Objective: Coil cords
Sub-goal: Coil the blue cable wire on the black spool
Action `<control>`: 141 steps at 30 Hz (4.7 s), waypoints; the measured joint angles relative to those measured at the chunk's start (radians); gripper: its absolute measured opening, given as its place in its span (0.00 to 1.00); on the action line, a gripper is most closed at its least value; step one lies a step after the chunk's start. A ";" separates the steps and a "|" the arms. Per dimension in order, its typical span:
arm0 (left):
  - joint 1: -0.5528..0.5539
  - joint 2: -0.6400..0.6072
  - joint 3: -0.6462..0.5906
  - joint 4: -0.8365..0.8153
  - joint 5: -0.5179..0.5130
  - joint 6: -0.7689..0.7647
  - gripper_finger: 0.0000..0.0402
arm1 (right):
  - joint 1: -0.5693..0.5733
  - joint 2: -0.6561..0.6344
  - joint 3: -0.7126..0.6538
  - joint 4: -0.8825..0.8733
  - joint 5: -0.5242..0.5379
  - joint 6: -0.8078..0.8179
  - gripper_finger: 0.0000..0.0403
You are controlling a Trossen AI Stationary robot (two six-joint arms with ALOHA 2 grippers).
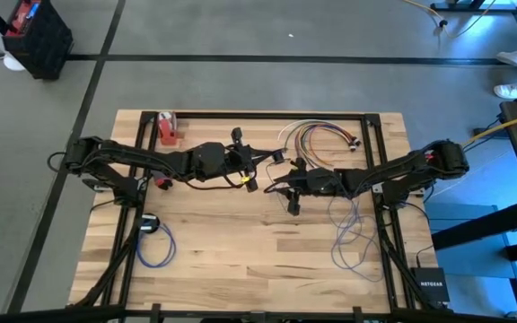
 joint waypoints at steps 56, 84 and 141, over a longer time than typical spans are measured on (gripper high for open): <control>0.041 0.006 -0.001 -0.112 -0.055 0.042 0.01 | 0.000 -0.326 0.000 0.024 0.159 -0.078 0.01; 0.036 0.026 0.000 -0.015 0.001 0.011 0.01 | -0.001 0.011 0.135 0.183 0.159 -0.137 0.01; 0.006 0.004 0.000 -0.007 0.007 0.021 0.01 | 0.056 0.130 -0.091 0.292 0.188 -0.139 0.38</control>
